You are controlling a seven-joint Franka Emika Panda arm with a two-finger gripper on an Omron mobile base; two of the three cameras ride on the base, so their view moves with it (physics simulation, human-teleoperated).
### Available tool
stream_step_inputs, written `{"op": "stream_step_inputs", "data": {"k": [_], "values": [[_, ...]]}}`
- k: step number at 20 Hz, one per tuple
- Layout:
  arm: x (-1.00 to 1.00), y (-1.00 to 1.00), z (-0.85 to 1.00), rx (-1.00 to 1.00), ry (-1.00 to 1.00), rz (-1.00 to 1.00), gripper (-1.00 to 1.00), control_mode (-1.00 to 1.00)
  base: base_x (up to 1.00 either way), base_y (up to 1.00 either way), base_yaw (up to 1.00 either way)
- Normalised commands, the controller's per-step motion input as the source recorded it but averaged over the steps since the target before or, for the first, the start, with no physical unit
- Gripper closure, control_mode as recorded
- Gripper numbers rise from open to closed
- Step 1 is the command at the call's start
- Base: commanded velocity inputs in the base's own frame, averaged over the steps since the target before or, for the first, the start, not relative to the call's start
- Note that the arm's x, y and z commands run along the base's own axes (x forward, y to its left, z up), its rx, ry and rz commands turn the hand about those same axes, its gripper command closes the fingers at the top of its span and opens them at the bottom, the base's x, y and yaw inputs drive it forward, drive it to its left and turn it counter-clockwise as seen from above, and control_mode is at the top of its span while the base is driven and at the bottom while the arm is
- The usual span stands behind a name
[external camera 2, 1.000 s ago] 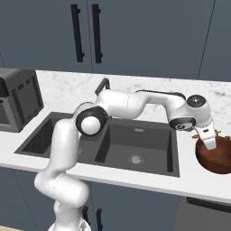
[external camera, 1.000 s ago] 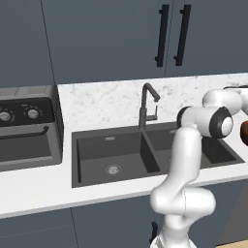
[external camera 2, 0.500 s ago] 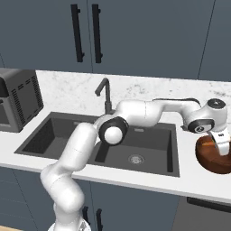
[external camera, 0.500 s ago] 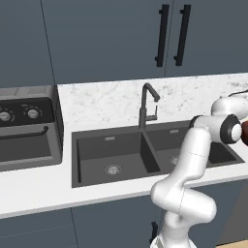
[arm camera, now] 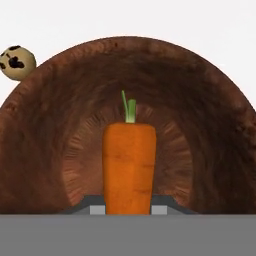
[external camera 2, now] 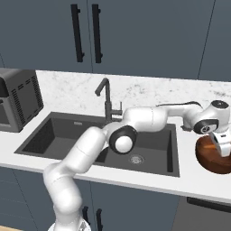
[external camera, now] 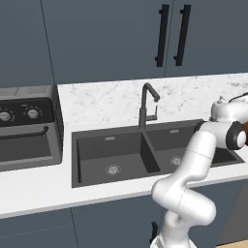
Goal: Pick the carrot from the sink and place it in the bowl. Then pick the bowl and place it in the microwave. Then close the microwave door and press the start button.
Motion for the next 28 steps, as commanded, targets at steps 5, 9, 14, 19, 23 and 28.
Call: {"op": "stream_step_inputs", "data": {"k": [5, 9, 14, 19, 23, 28], "values": [[0.00, -0.02, -0.40, 0.00, 0.00, 0.00, 1.00, -1.00, 0.00, 0.00, 0.00], [0.00, 0.00, -0.33, 0.00, -0.01, 0.00, -1.00, -1.00, 0.00, 0.00, 0.00], [0.00, -0.14, -0.03, 0.03, 0.00, 0.00, -1.00, -1.00, 0.00, 0.00, 0.00], [-0.09, -0.22, 0.01, 0.00, 0.00, 0.00, -1.00, -1.00, 0.00, 0.00, 0.00], [-0.36, -0.17, 0.36, 0.00, -0.01, -0.03, -1.00, -1.00, 0.00, 0.00, 0.00], [-0.39, -0.06, 0.67, 0.01, 0.00, -0.08, -1.00, -1.00, 0.00, 0.00, 0.00]]}}
